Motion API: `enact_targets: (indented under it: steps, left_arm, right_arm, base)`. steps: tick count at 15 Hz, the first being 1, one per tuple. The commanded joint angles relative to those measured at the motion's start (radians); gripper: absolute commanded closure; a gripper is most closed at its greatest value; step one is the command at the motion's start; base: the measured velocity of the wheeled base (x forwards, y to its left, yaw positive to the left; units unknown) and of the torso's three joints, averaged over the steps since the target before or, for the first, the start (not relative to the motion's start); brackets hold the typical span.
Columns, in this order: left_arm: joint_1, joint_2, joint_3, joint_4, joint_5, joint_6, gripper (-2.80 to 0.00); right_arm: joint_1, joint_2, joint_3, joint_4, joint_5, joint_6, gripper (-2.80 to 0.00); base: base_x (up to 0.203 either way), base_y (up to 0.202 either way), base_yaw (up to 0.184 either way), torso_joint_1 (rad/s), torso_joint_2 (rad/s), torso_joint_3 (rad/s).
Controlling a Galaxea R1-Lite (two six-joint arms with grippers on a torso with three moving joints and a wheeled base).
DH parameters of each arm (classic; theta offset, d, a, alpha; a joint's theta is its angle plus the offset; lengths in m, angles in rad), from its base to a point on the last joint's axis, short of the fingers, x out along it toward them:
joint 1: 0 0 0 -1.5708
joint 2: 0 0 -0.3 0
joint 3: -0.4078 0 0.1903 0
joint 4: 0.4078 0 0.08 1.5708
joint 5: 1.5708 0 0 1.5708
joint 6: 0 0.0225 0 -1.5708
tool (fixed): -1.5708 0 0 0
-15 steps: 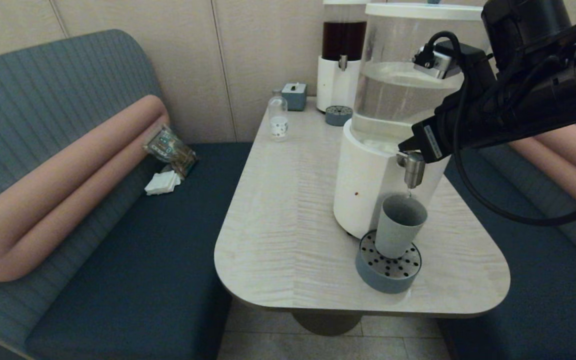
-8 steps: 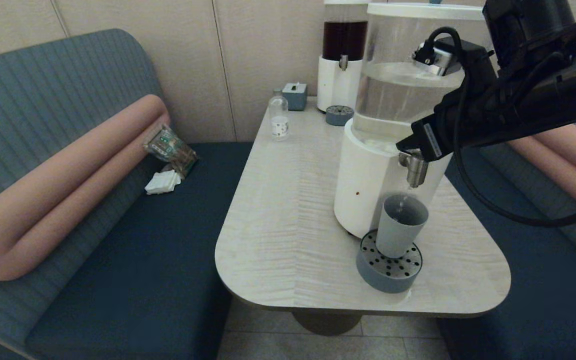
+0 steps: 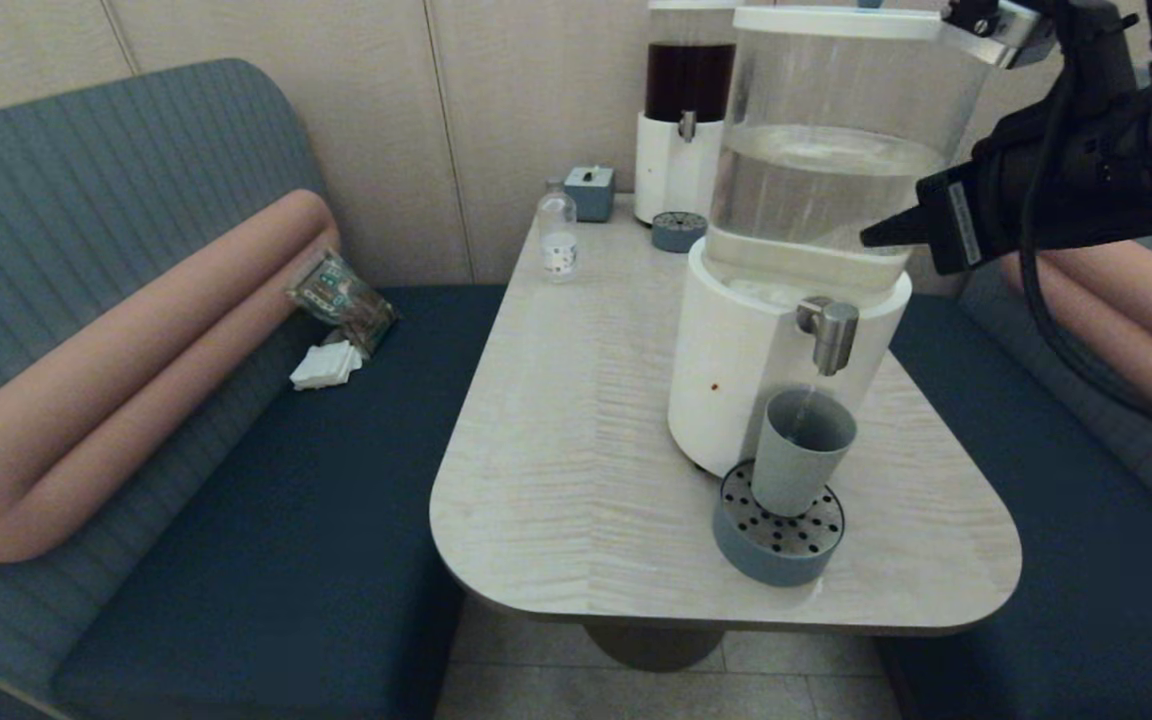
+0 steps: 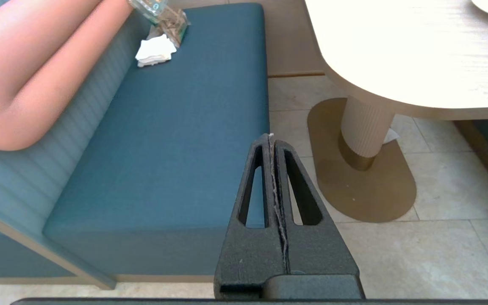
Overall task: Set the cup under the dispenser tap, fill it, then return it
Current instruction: Turn off the faucet
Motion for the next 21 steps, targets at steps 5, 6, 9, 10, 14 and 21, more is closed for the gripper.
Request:
enact_targets:
  steps: [5, 6, 9, 10, 14, 21]
  left_arm:
    - [0.000, -0.002, 0.000, 0.000, 0.000, 0.000, 0.00]
    - [0.000, -0.002, 0.000, 0.000, 0.000, 0.000, 0.00]
    - [0.000, -0.002, 0.000, 0.000, 0.000, 0.000, 0.00]
    - [0.000, -0.002, 0.000, 0.000, 0.000, 0.000, 0.00]
    - [0.000, -0.002, 0.000, 0.000, 0.000, 0.000, 0.00]
    - [0.000, -0.002, 0.000, 0.000, 0.000, 0.000, 0.00]
  right_arm:
    - [-0.108, -0.398, 0.316, -0.001, -0.105, -0.002, 0.00]
    - [-0.193, -0.458, 0.369, -0.004, -0.103, -0.003, 0.00]
    - [-0.418, -0.648, 0.504, -0.021, 0.010, -0.002, 0.00]
    - [-0.452, -0.707, 0.539, -0.024, 0.061, -0.002, 0.00]
    - [-0.486, -0.920, 0.656, -0.021, 0.147, 0.013, 0.00]
    - [-0.455, -1.234, 0.785, 0.006, 0.169, 0.142, 0.00]
  base:
    - [0.000, 0.000, 0.000, 0.000, 0.00, 0.000]
    - [0.000, 0.000, 0.000, 0.000, 0.00, 0.000]
    - [0.000, 0.000, 0.000, 0.000, 0.00, 0.000]
    - [0.000, 0.000, 0.000, 0.000, 0.00, 0.000]
    - [0.000, 0.000, 0.000, 0.000, 0.00, 0.000]
    - [0.000, 0.000, 0.000, 0.000, 0.00, 0.000]
